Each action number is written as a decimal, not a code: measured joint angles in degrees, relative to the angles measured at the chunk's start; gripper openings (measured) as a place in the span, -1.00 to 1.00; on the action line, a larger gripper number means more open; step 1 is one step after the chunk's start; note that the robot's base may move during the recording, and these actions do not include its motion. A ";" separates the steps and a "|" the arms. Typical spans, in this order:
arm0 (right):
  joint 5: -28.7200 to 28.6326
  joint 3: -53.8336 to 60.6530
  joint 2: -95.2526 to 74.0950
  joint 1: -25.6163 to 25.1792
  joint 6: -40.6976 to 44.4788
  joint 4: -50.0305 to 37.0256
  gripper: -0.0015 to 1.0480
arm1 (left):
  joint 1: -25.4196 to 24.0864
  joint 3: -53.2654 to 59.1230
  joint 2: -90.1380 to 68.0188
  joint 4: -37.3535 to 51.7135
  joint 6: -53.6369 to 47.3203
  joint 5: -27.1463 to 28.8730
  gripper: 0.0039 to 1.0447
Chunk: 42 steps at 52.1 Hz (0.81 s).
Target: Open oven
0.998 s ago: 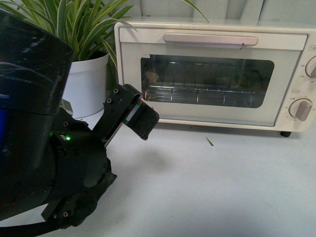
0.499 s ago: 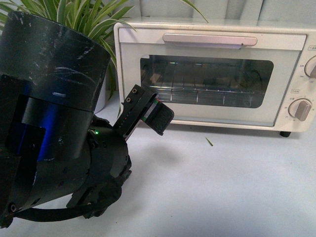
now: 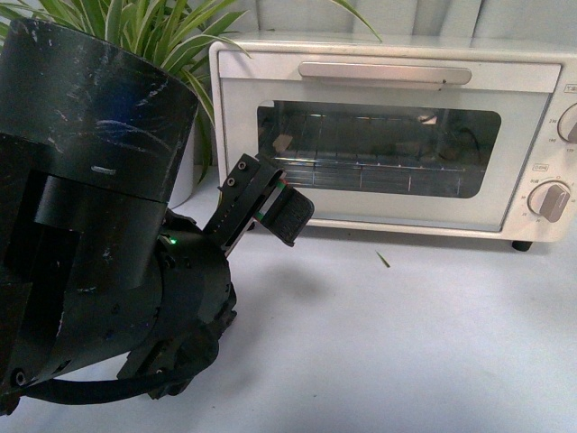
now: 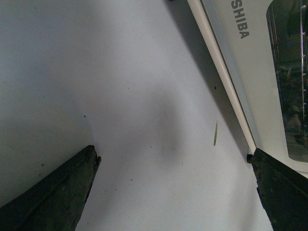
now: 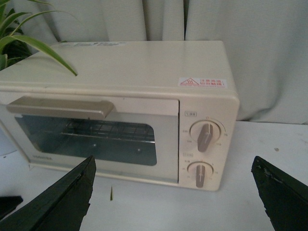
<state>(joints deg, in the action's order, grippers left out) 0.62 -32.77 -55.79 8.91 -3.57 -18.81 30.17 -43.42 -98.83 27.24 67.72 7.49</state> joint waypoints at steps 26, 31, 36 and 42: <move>6.56 -21.33 -25.00 5.14 -5.75 7.32 0.82 | -0.55 0.94 0.79 0.42 0.76 -0.37 0.88; 7.06 -22.99 -26.03 6.19 -6.54 8.13 0.82 | -0.55 1.03 0.79 0.55 0.98 -0.39 0.88; 7.52 -24.61 -26.99 7.19 -7.41 9.14 0.82 | -0.55 1.05 0.79 0.57 1.14 -0.39 0.88; 8.90 -26.49 -28.39 8.22 -8.35 10.29 0.82 | -0.59 1.05 0.79 0.59 1.20 -0.46 0.88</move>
<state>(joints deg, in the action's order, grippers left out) 9.52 -59.27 -84.18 17.12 -11.92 -8.51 29.58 -42.37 -98.04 27.83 68.93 7.03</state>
